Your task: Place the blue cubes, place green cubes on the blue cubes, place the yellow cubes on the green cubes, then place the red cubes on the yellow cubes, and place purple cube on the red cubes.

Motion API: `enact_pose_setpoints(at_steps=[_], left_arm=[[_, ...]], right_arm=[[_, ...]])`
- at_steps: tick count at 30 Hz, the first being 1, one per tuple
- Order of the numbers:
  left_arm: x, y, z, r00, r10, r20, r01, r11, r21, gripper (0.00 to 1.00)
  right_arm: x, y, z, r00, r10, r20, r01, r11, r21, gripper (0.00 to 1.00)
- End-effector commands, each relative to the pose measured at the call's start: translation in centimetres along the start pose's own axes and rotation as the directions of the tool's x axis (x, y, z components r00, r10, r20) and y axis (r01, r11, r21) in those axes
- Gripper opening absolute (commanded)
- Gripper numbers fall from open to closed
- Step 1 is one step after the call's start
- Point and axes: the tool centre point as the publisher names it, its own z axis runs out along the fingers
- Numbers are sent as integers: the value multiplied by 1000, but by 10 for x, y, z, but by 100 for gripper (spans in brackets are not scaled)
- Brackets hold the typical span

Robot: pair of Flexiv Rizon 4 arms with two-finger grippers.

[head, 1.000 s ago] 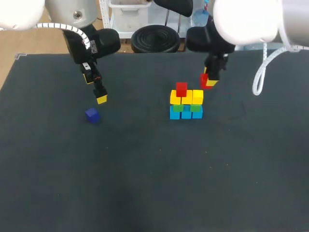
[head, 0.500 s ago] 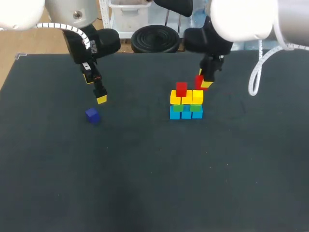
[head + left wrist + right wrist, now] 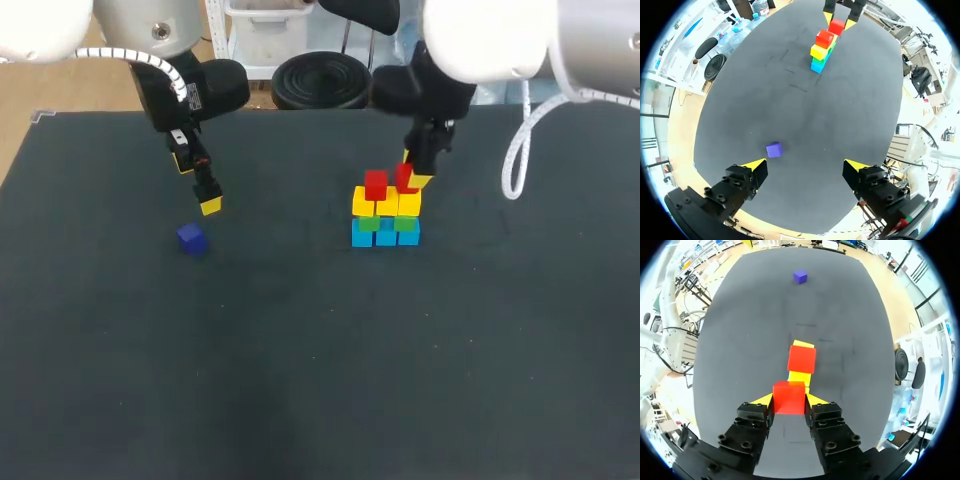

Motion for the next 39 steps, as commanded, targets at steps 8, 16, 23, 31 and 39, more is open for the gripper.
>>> enact_pose_setpoints(at_steps=[8,16,23,31,39], left_arm=[[-1,1,0,1000,-1,-4,1,1000,2,100],[-1,1,0,1000,-1,-4,1,1000,2,100],[-1,1,0,1000,-1,-4,1,1000,2,100],[-1,1,0,1000,-1,-4,1,1000,2,100],[-1,1,0,1000,-1,-4,1,1000,2,100]], right_arm=[[-3,-2,6,1000,-4,-7,4,1000,-22,0],[-4,-3,9,1000,-7,-11,7,1000,-31,0],[-4,-4,11,1000,-10,-19,10,999,-33,0],[-3,-5,11,1000,-13,-24,12,999,-34,0],[-3,-6,11,1000,-16,-23,15,999,-34,28]])
